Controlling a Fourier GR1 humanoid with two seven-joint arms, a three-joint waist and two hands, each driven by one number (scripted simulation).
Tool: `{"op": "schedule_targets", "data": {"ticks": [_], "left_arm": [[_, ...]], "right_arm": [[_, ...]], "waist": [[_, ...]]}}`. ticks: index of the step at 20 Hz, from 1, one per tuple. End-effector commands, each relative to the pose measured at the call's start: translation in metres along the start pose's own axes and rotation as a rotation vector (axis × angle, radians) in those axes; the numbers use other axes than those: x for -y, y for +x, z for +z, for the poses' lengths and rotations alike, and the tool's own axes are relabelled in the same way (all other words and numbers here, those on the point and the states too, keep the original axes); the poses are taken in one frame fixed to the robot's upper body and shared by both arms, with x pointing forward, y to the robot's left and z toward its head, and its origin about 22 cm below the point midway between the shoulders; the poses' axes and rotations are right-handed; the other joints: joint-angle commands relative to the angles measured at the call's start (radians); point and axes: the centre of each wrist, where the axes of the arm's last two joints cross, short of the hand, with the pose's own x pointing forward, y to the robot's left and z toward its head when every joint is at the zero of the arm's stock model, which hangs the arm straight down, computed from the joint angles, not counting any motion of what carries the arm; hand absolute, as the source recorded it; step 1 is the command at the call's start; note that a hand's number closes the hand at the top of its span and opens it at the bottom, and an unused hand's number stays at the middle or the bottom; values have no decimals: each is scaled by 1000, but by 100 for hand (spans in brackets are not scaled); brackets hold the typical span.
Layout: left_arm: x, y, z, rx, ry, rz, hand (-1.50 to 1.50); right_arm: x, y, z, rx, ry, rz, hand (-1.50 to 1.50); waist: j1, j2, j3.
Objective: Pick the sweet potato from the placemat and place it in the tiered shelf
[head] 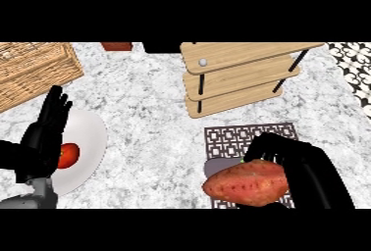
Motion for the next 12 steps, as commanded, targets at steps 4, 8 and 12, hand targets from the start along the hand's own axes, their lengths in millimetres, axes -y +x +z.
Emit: {"op": "schedule_targets", "data": {"ticks": [4, 8, 12], "left_arm": [[-10, 0, -2, 1, 0, -14, 0], [9, -14, 8, 15, -23, 1, 0], [5, 6, 8, 10, -13, -10, 0]], "right_arm": [[57, 28, -4, -68, -140, 32, 150], [60, 13, -50, -89, -173, -19, 150], [49, 4, -75, -101, -206, 5, 150]], "waist": [[14, 4, 1], [18, 6, 1], [20, 6, 2]]}}
